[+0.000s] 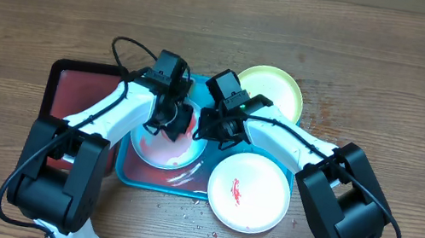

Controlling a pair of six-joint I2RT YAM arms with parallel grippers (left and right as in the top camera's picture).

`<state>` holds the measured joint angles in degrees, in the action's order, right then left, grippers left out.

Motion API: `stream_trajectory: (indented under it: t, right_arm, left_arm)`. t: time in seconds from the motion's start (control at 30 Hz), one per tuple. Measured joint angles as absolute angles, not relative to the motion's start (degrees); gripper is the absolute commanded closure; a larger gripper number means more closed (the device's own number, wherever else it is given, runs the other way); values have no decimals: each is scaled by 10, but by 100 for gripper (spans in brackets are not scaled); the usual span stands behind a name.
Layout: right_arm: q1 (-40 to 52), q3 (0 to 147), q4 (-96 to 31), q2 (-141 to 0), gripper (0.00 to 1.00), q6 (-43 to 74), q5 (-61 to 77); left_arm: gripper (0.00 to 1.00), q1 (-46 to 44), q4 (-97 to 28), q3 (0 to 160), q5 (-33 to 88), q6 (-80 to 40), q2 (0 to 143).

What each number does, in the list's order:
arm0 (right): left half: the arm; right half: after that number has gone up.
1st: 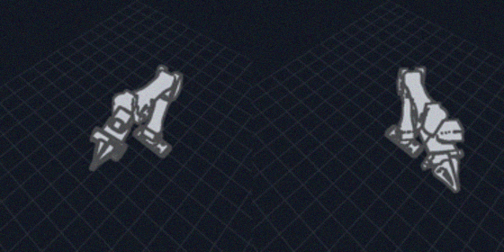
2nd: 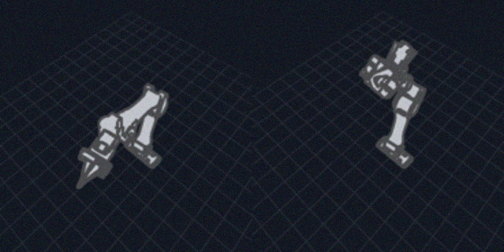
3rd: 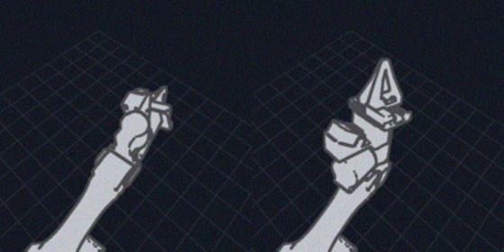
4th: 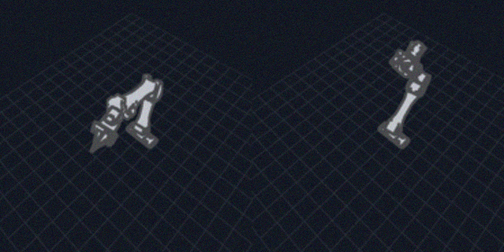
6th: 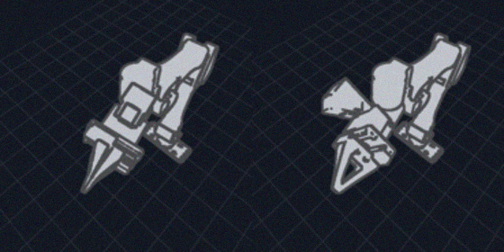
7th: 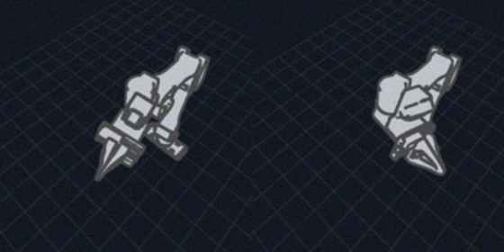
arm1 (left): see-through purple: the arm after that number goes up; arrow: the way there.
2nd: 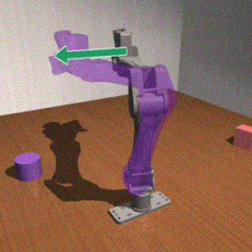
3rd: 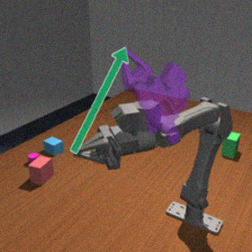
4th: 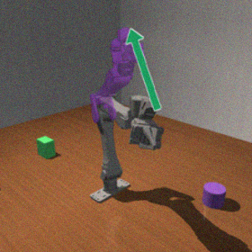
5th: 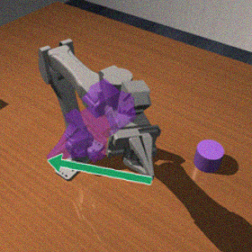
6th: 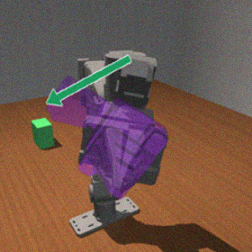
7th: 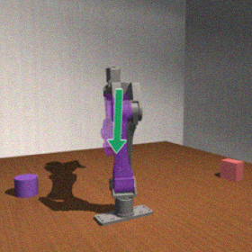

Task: Clean dirty plates on tray and stack at the side
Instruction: 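Scrub the white plate with the sponge in the left gripper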

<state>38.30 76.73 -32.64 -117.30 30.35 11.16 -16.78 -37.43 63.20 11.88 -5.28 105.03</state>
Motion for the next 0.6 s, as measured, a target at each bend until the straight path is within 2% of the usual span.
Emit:
stream_trajectory:
  t: [0.17, 0.27, 0.47, 0.6]
  right_arm:
    - [383, 767, -327, -1173, 96, 300, 111]
    - [384, 767, -323, -1173, 96, 301, 114]
    - [387, 767, -322, -1173, 96, 302, 116]
    - [389, 767, -320, -1174, 96, 302, 121]
  left_arm:
    - [96, -167, -382, 632, 124, -28, 1050]
    - [96, -164, -383, 635, 61, -93, 1050]
    - [96, -130, -479, 643, -130, -282, 1050]
    - [96, -124, -511, 644, -127, -294, 1050]
